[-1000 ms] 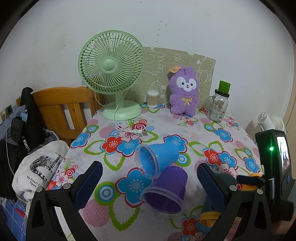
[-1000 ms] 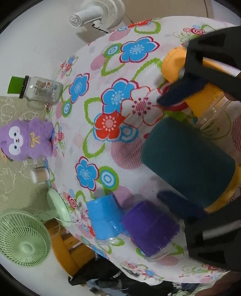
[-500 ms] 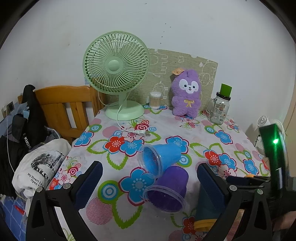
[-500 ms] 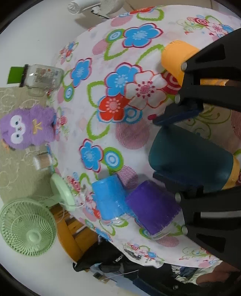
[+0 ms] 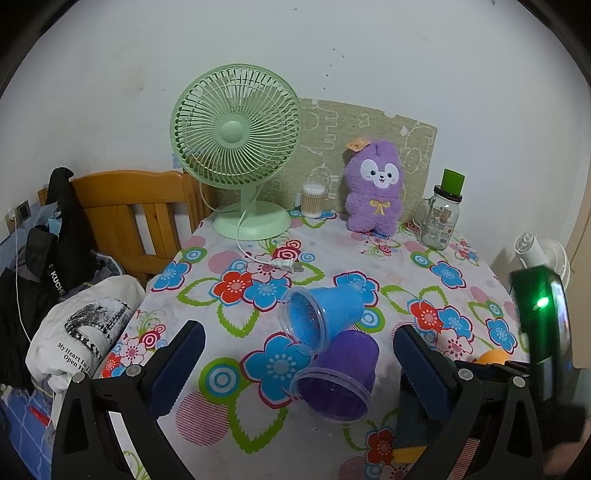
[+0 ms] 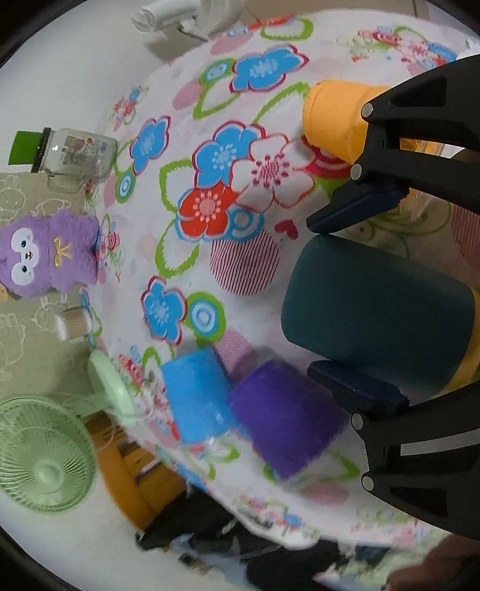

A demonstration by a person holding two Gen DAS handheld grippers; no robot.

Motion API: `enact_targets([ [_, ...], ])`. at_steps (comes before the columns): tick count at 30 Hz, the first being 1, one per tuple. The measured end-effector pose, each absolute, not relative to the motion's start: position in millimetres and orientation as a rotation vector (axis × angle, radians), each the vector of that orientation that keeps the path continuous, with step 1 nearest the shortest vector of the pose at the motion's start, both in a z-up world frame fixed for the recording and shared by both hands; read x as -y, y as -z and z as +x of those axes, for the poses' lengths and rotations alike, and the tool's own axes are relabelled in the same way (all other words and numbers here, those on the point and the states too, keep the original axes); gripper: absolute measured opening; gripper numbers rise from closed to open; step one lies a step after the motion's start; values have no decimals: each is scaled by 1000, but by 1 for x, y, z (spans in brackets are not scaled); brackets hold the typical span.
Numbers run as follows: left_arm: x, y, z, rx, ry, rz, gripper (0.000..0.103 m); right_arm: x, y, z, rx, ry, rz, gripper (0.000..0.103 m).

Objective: Flip cup upside down
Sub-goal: 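Lift the teal cup with the right gripper and rotate it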

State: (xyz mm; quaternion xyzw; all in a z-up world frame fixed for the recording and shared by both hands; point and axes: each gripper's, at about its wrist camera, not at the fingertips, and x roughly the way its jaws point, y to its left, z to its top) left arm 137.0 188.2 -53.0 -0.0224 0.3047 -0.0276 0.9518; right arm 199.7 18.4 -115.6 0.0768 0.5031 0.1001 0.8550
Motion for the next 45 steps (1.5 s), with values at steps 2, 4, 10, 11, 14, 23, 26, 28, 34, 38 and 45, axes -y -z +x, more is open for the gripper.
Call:
enact_targets([
  [2,-189,52,136,-619,57,-48,103,-17,112,198,-1058,-241,187,73],
  [4,-189,52,135,-621,61,-49,103,-18,110,194,-1060,-260,209,72],
  [10,-190,49,126,-617,64,-40,103,-18,101,184,-1062,-357,288,72],
  [11,-191,48,124,-616,63,-42,103,-18,100,183,-1065,-372,299,72],
  [14,-195,46,118,-614,59,-43,103,-19,101,181,-1078,-407,330,72],
  [23,-207,40,97,-610,40,-40,103,-31,103,168,-1127,-561,436,70],
  [26,-210,38,90,-614,38,-44,103,-36,101,159,-1138,-609,459,70],
  [28,-213,37,86,-624,47,-49,103,-36,102,152,-1143,-627,471,69],
  [34,-217,37,73,-635,54,-31,103,-22,125,141,-1209,-688,612,69],
  [38,-217,39,70,-647,57,-25,103,-11,132,140,-1202,-617,573,72],
  [45,-194,45,74,-671,112,90,103,9,111,127,-1065,-547,501,90],
])
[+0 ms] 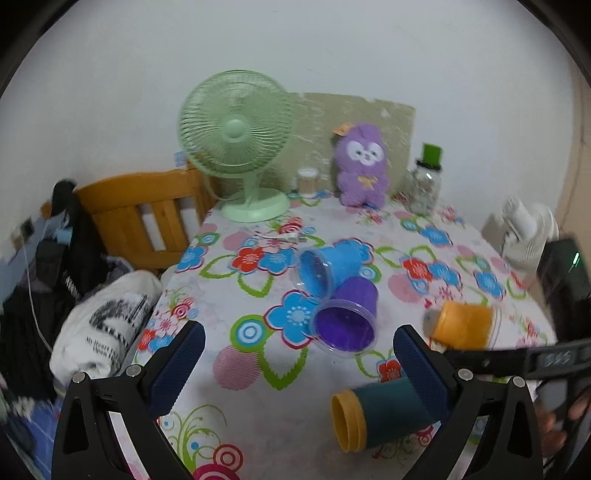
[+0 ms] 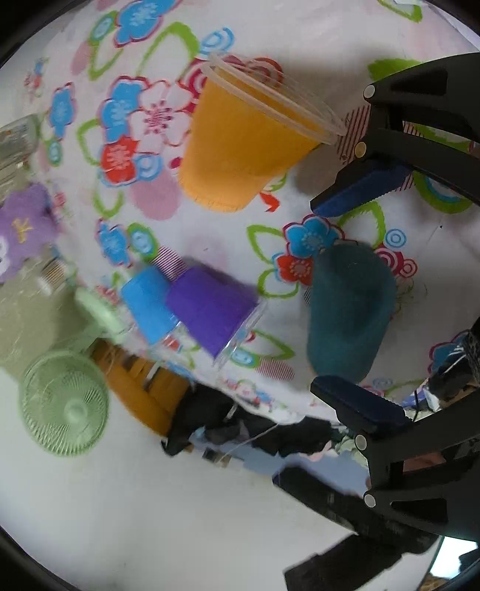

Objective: Flip cup upside down

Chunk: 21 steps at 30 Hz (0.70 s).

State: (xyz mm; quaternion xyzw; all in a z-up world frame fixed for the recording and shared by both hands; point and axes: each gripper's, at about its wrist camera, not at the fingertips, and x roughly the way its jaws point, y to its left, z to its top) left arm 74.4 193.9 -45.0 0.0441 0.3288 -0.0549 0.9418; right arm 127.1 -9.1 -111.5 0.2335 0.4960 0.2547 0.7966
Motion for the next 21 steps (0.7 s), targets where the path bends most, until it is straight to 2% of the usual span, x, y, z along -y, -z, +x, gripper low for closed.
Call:
enact_targets([
  [6,-161,47,73,-676,221,231,103,31,108,117,-1026,-526,535,96],
  [14,-102,71,51,-734,477,546,103,68,115,103,-1015,-471,627,96],
  [21,-73,89,26,-746,574,701,103,79,117,96,-1009,-476,664,96],
])
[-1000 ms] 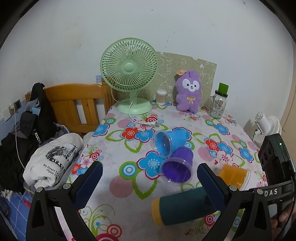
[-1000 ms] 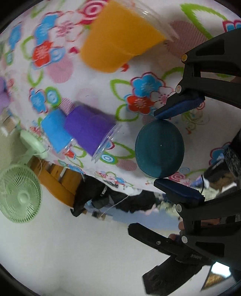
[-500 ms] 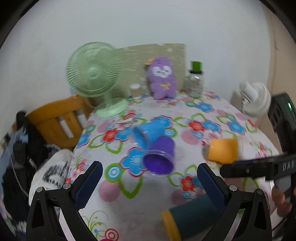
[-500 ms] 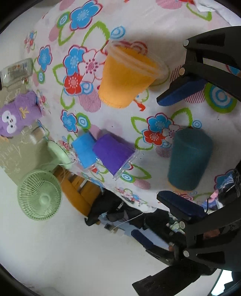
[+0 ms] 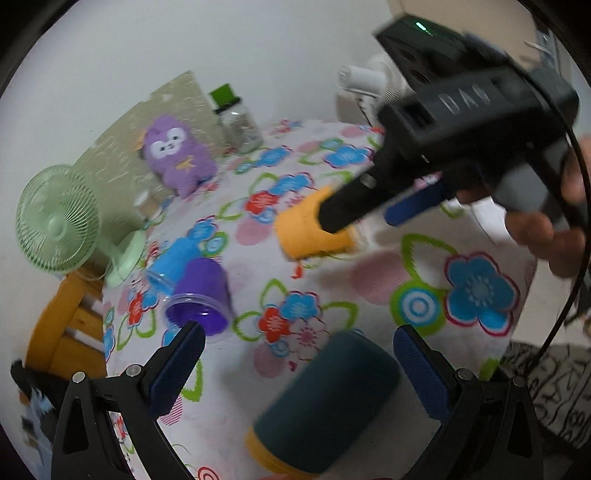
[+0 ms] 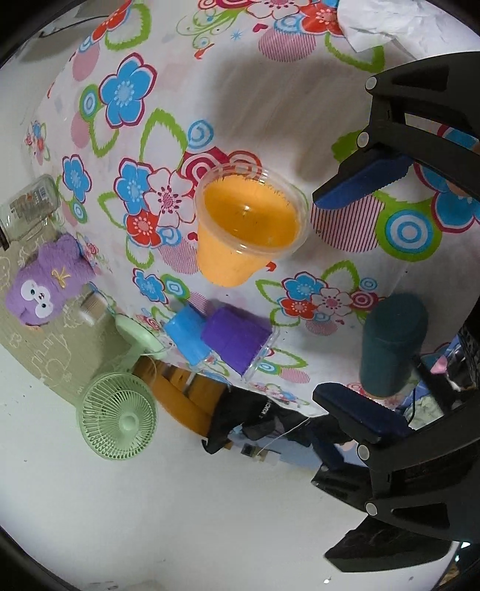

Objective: Flip cup upside down

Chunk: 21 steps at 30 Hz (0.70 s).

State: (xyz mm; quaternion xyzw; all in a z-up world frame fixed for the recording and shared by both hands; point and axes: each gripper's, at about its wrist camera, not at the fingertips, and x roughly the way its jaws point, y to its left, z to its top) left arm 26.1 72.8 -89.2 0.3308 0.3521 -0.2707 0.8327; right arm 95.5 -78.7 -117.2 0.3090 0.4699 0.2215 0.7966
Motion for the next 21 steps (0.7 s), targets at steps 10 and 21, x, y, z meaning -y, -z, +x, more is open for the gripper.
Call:
enact_targets([
  [10,-58,118,47,-869,629,818,99,83,121,85,-1010,-482,692,97],
  [21,-53,134,74,-1021,653,760,67,85,110,78,-982,-368,527,97],
])
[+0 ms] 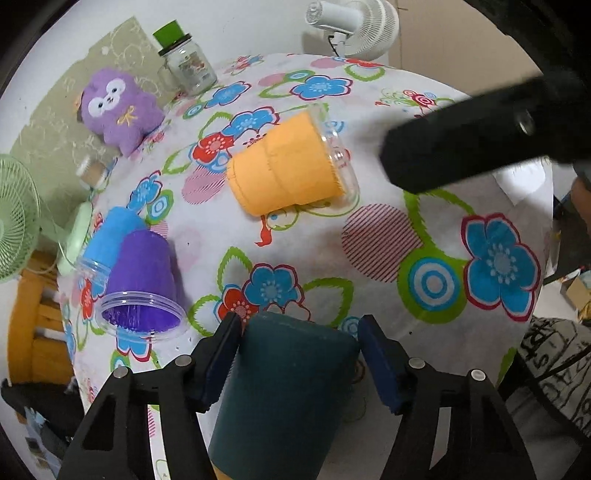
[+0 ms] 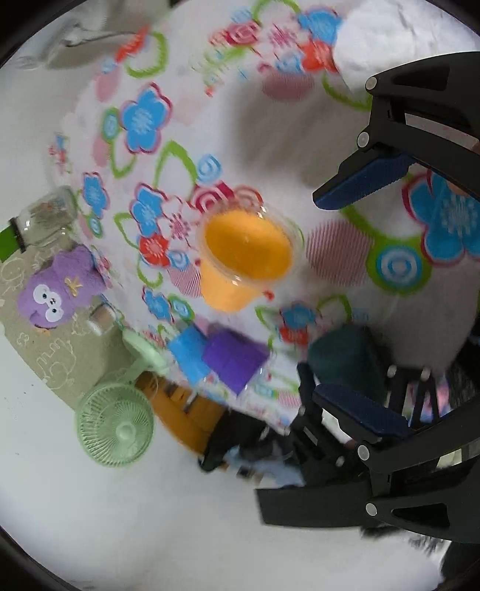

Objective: Flip cup upside down

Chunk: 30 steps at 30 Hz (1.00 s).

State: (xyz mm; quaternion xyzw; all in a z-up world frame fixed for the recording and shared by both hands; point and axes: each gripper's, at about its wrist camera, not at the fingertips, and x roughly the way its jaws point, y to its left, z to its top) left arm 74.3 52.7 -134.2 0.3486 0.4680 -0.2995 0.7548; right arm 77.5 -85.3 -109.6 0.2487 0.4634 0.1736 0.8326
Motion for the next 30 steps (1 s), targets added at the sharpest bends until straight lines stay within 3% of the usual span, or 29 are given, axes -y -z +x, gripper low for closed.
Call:
enact_targets([
  [9,-50,135,75,-1014,650,779,67,88,107,73,-955,-47,260,97],
  [30,-65,104,76,-952,587,663,66,80,106,74,-953,27,191,97],
])
